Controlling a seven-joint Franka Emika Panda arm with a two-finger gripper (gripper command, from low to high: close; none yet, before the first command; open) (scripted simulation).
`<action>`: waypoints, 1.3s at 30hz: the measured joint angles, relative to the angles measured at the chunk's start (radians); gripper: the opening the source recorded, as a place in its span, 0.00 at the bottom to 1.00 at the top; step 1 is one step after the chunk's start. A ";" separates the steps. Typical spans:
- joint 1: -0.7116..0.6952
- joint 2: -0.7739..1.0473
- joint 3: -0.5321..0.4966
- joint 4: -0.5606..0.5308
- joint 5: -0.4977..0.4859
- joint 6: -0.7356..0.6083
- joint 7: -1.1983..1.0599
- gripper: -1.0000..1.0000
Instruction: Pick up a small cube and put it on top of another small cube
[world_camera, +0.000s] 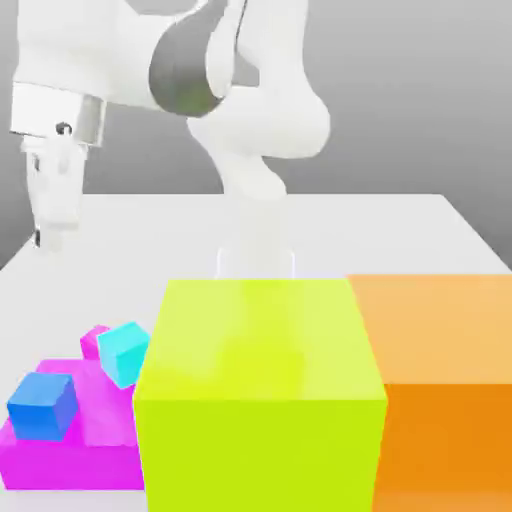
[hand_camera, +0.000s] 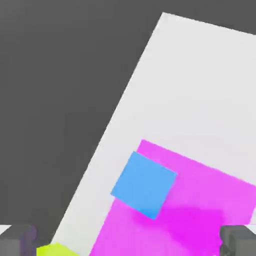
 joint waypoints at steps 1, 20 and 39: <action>-0.028 0.030 -0.008 -0.025 -0.002 0.024 0.045 0.50; -0.287 0.524 0.047 -0.146 0.136 0.424 0.250 0.00; -0.121 0.047 0.097 -0.081 0.069 -0.118 0.250 0.00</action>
